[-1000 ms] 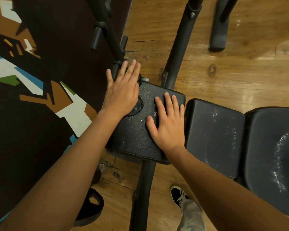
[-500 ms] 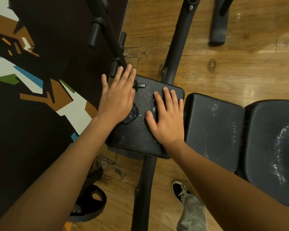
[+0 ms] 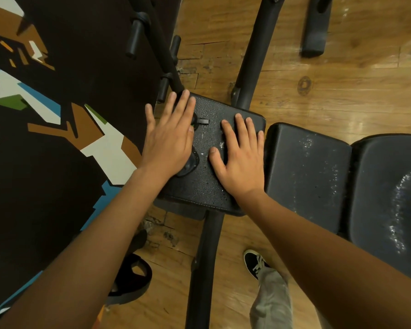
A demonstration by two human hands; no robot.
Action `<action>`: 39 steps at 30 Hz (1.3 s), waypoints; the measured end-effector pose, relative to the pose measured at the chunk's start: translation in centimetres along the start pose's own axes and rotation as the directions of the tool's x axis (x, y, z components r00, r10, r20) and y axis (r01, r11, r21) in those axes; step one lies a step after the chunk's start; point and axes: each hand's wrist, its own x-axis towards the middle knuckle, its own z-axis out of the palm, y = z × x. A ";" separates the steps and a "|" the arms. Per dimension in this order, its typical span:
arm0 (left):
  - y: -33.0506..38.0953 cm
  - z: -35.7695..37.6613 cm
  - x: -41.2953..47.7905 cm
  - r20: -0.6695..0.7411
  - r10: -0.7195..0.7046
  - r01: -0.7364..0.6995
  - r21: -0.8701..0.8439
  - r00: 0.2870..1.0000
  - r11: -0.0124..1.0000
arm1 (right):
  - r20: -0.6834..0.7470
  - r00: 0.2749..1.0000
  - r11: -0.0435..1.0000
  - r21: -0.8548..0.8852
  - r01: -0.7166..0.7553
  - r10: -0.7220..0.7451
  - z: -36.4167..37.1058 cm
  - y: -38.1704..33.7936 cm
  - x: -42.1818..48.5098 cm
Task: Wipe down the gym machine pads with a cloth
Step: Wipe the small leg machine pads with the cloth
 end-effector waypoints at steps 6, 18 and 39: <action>0.3 0.7 -4.7 -0.031 -0.038 0.037 -0.033 0.999 0.999 | 0.002 1.000 1.000 0.016 0.002 -0.003 -0.1 -0.1 0.1; 0.3 0.6 -5.2 0.005 -0.033 0.033 -0.031 0.999 0.999 | 0.021 1.000 1.000 0.017 0.006 -0.007 -0.3 0.0 0.1; 1.9 0.0 2.9 -0.049 -0.076 0.080 0.085 0.996 0.993 | -0.002 0.981 0.978 -0.084 -0.191 0.192 -2.4 9.9 -4.3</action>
